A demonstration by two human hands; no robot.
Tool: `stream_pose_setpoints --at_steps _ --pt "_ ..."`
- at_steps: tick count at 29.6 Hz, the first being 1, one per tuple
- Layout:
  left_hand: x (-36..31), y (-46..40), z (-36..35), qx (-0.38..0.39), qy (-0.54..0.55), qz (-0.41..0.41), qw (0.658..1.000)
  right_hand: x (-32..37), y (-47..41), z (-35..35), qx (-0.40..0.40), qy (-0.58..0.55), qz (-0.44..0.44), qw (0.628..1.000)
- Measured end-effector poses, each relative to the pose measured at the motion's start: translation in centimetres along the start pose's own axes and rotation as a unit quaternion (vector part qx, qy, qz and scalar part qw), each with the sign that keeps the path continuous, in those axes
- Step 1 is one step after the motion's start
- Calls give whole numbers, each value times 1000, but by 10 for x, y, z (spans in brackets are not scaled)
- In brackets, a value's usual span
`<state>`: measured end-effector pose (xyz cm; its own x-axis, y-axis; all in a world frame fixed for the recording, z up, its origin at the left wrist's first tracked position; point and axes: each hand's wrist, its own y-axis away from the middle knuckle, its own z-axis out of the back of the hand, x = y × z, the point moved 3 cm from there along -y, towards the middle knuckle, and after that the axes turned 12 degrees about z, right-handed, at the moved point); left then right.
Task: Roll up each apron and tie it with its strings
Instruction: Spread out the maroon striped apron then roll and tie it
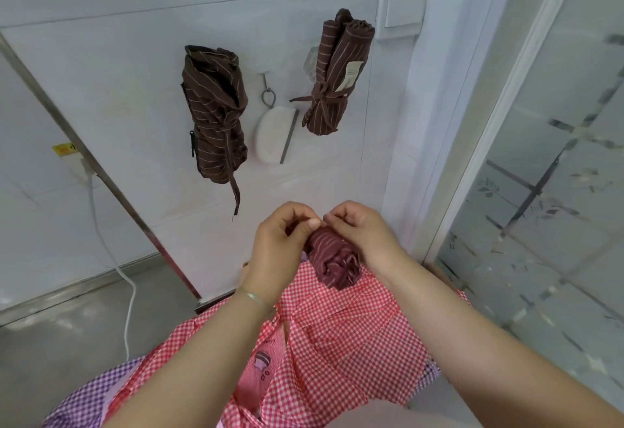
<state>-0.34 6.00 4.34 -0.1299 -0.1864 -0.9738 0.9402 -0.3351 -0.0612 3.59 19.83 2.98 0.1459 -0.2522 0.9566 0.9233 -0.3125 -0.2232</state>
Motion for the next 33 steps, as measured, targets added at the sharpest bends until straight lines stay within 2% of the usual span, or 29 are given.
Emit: stream_pose_setpoints --at_steps 3,6,9,12,15,17,20,22,24,26,29,33 --pt "-3 -6 3 14 55 74 996 4 5 1 28 96 69 993" --pt "-3 -5 6 35 61 118 991 11 11 6 50 195 145 969" --pt "-2 -3 8 79 41 116 989 20 13 9 51 245 219 943" --pt "-5 -2 12 109 1 112 988 28 14 9 63 287 320 901" --pt "-12 -3 14 161 -50 114 979 33 13 10 90 317 355 875" --pt "-15 -4 14 190 -69 123 972 39 11 8 126 342 347 864" --pt "-17 -4 14 182 -92 124 971 46 7 3 178 369 312 857" --pt "-19 -4 12 161 -85 110 977 48 3 2 176 307 254 900" --pt "-23 -4 12 149 -57 98 982 47 0 5 133 182 188 956" --pt "-27 -3 12 153 -41 86 984 43 -2 9 139 107 121 977" --pt "-28 -1 14 166 -33 70 983 38 0 12 214 132 77 965" --pt "-29 2 11 190 -48 46 979 41 1 19 168 152 89 970"
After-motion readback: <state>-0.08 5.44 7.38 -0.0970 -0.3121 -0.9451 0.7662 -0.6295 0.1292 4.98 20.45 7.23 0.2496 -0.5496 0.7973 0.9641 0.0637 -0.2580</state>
